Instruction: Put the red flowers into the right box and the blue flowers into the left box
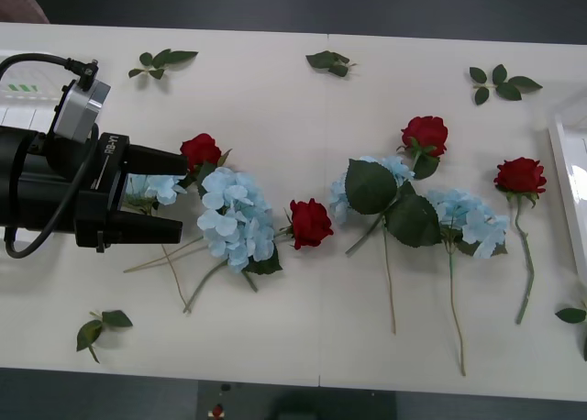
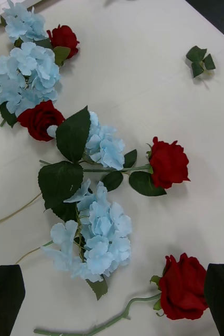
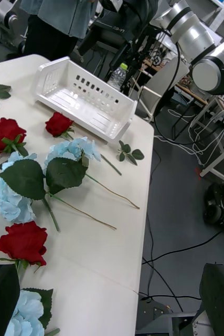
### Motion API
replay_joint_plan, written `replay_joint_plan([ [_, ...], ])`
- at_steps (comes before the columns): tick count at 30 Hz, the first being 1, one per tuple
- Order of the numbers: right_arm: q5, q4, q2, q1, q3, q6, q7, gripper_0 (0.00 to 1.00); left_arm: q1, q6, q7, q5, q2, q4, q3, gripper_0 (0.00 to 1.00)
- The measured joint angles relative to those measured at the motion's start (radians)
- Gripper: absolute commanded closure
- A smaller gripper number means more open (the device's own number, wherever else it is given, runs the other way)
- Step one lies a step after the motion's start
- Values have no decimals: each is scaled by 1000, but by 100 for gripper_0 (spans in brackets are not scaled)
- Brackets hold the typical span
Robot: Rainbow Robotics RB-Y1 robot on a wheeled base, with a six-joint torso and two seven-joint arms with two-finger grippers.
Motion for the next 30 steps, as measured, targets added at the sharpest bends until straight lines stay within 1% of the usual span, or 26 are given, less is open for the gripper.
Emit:
replay_joint_plan([
  [5, 0, 0, 0, 0, 0, 0, 0, 0, 49, 0, 0, 31, -60, 8, 0, 0],
  [8, 0, 1, 1, 1, 1, 0, 0, 0, 64, 0, 1, 31, -92, 10, 43, 0],
  [10, 0, 8, 4, 15, 8, 0, 0, 0, 65, 18, 32, -15, -101, 10, 85, 0],
  [11, 0, 14, 5, 23, 14, 0, 0, 0, 65, 37, 92, -45, -101, 10, 109, 0],
  [15, 0, 26, 5, 39, 29, 0, 0, 0, 65, 107, 502, -145, -101, 9, 190, 0],
  [16, 0, 26, 5, 39, 30, 0, 0, 0, 65, 122, 577, -175, -101, 7, 204, 0],
  [18, 3, 26, 4, 39, 30, 0, 0, 0, 65, 148, 642, -228, -101, 2, 224, 0],
  [21, 35, 26, 4, 39, 30, -3, -15, 0, 65, 174, 666, -281, -101, -6, 228, 0],
  [23, 53, 26, 4, 39, 30, -15, -76, 0, 65, 190, 764, -313, -101, -9, 228, 0],
  [26, 61, 26, 4, 58, 30, -58, -236, 0, 65, 195, 973, -374, -101, -20, 228, 0],
  [28, 61, 26, 4, 84, 30, -92, -315, 0, 65, 195, 1033, -413, -100, -24, 228, 0],
  [30, 62, 25, 4, 114, 30, -123, -336, 0, 65, 195, 1037, -453, -94, -25, 228, 0],
])
